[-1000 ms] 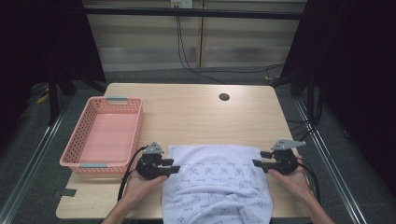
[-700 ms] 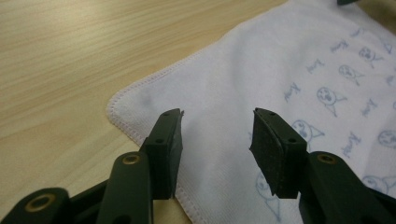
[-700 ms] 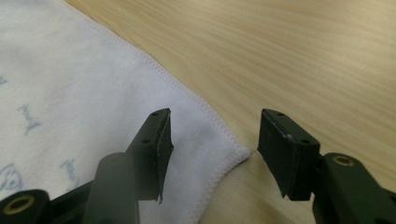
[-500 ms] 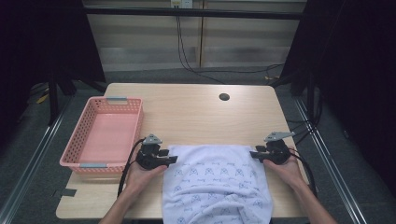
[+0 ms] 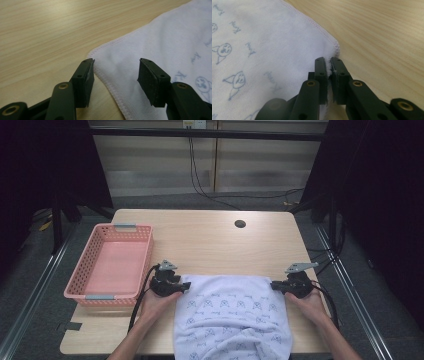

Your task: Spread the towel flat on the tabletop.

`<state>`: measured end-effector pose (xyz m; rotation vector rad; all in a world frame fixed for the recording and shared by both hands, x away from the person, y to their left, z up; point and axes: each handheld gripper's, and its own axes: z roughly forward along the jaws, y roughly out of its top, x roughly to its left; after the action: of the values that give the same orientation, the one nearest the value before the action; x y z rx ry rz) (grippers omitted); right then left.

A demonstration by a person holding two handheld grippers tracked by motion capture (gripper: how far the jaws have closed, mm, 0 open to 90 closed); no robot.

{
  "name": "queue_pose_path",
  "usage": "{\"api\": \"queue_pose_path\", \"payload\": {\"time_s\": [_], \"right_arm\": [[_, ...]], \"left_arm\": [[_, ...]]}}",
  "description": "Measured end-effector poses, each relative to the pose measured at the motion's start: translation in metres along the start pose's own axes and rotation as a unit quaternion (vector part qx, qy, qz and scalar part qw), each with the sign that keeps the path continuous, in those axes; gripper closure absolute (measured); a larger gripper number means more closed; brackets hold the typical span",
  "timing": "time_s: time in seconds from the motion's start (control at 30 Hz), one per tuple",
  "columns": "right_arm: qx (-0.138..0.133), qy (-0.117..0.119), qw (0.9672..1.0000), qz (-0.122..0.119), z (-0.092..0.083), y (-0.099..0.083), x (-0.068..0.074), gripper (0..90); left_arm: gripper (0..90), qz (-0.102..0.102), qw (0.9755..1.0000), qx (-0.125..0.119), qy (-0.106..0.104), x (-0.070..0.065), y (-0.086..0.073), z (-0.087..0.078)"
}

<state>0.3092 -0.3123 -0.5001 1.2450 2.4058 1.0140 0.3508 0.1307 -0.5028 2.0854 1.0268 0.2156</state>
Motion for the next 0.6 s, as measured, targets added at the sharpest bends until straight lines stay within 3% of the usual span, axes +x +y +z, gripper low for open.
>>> {"api": "queue_pose_path", "payload": {"time_s": [0.07,0.13,0.17,0.23,0.27,0.37,0.43,0.6], "right_arm": [[0.000,0.002,1.0000,0.003,0.000,-0.001,0.000,84.6],[-0.001,0.002,1.0000,0.004,0.000,-0.001,0.000,84.5],[-0.001,0.002,1.0000,0.005,0.000,-0.001,0.000,84.5],[-0.001,0.004,1.0000,0.005,0.000,-0.001,0.000,84.5],[-0.001,0.004,1.0000,0.006,0.000,0.000,0.000,84.5],[-0.002,0.011,0.9999,0.011,0.000,-0.001,-0.001,84.4],[-0.004,0.016,0.9997,0.016,-0.001,0.000,-0.002,84.4],[-0.034,0.035,0.9982,0.034,-0.013,0.004,-0.004,84.7]], "left_arm": [[46.2,0.006,1.0000,-0.002,-0.003,0.001,0.000,0.001],[47.8,0.017,0.9995,0.006,-0.025,0.003,0.004,0.003],[50.9,0.012,0.9994,0.004,-0.031,0.002,0.006,0.006],[54.1,0.023,0.9991,0.001,-0.035,-0.001,0.008,0.011],[55.7,0.027,0.9984,0.008,-0.049,-0.003,0.010,0.013],[72.2,0.050,0.9954,0.023,-0.079,-0.010,0.009,0.013],[83.3,0.046,0.9944,0.027,-0.091,-0.012,0.009,0.014],[86.4,0.032,0.9939,0.007,-0.105,-0.014,0.014,0.005]]}}
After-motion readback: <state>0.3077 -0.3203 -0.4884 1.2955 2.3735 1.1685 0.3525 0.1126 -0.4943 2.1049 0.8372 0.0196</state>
